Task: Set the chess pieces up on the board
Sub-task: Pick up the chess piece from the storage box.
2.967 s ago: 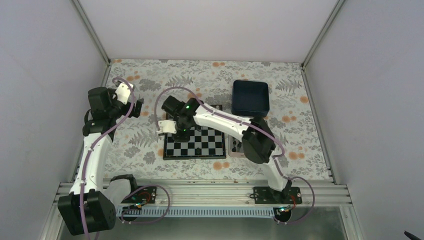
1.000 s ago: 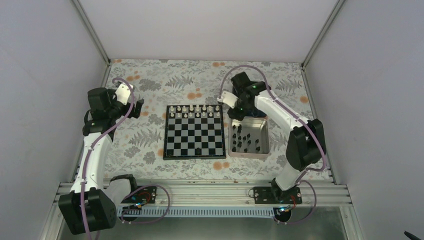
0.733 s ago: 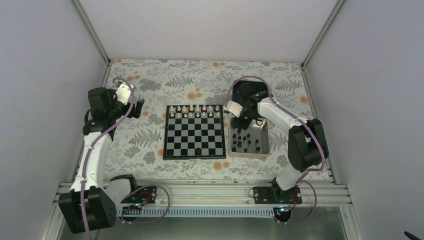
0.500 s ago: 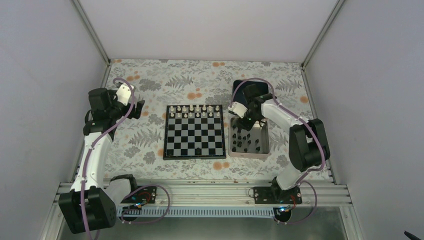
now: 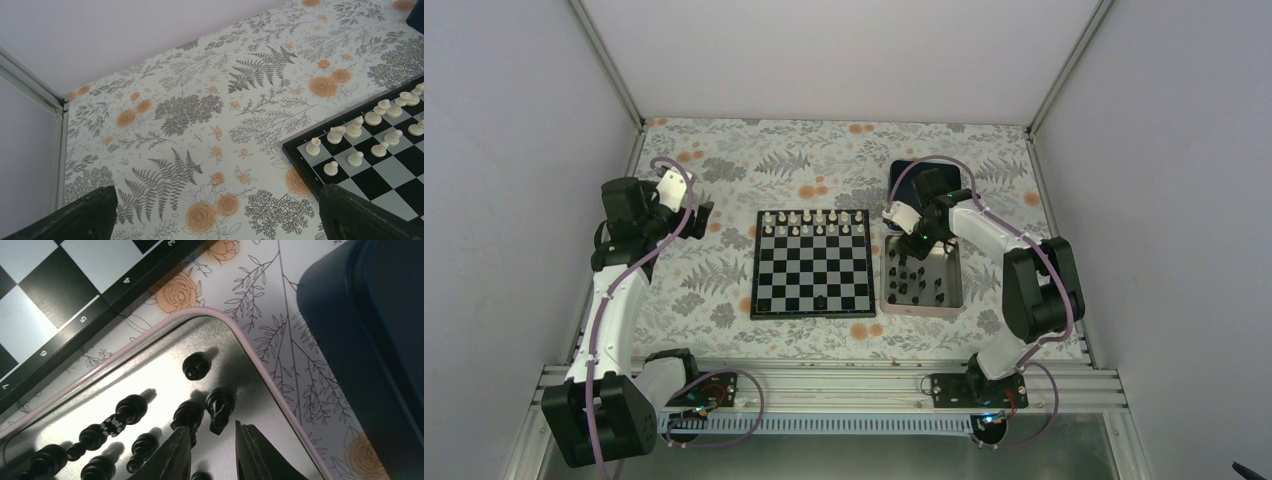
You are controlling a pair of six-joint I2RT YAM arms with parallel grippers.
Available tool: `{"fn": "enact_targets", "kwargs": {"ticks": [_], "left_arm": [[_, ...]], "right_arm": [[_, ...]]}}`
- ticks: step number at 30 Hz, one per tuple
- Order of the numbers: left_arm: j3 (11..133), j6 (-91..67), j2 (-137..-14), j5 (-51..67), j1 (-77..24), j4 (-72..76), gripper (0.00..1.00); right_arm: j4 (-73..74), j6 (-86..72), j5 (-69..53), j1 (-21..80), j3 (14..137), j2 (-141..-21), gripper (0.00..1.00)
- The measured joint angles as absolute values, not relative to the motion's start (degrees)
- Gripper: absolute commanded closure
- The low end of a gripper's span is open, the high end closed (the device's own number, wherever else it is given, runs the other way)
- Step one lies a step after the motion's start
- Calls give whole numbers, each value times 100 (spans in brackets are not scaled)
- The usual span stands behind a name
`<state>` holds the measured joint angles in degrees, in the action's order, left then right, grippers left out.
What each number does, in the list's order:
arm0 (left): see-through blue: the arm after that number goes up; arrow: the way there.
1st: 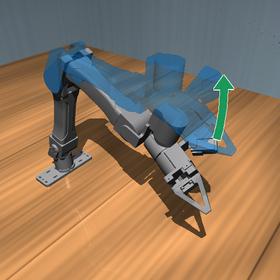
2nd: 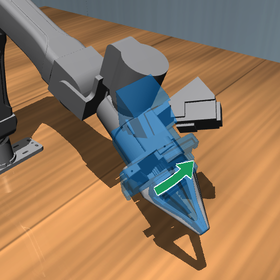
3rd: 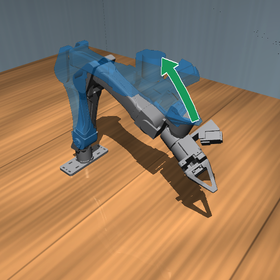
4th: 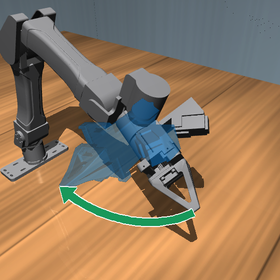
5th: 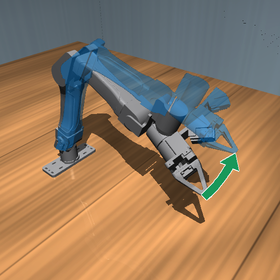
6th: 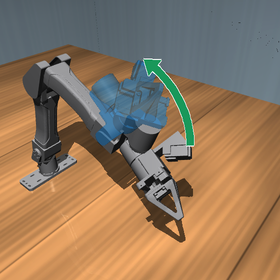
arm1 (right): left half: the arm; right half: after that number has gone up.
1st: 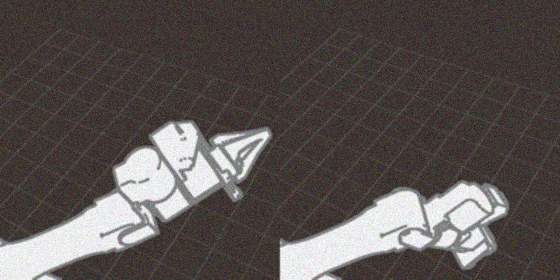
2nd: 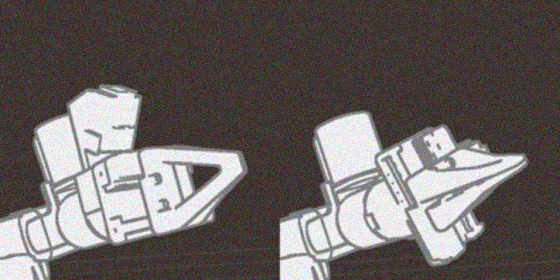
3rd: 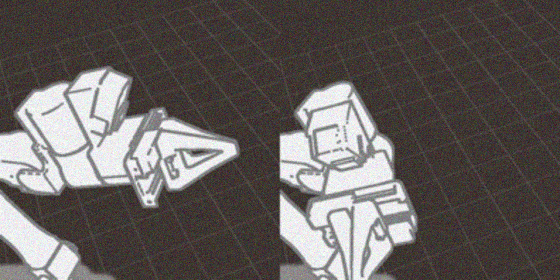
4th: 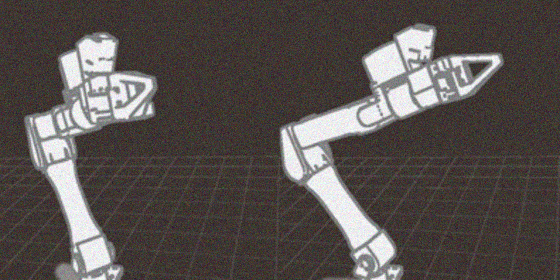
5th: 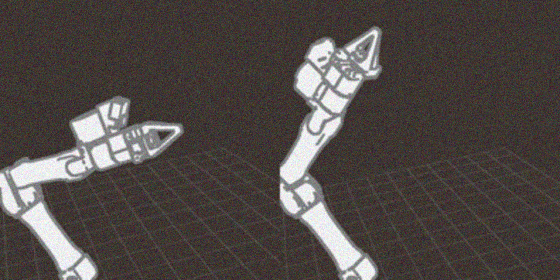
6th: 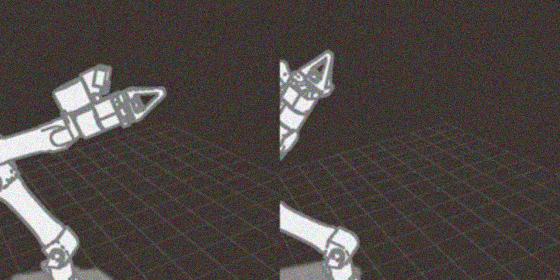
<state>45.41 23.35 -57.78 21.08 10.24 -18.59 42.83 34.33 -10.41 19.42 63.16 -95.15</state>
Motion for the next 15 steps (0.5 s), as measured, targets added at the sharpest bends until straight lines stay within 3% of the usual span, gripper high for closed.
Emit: {"fn": "enact_targets", "kwargs": {"ticks": [15], "left_arm": [[4541, 2333, -5778, 2108, 1028, -1852, 0]], "right_arm": [[3992, 3221, -1017, 1898, 6145, -9745, 77]]}}
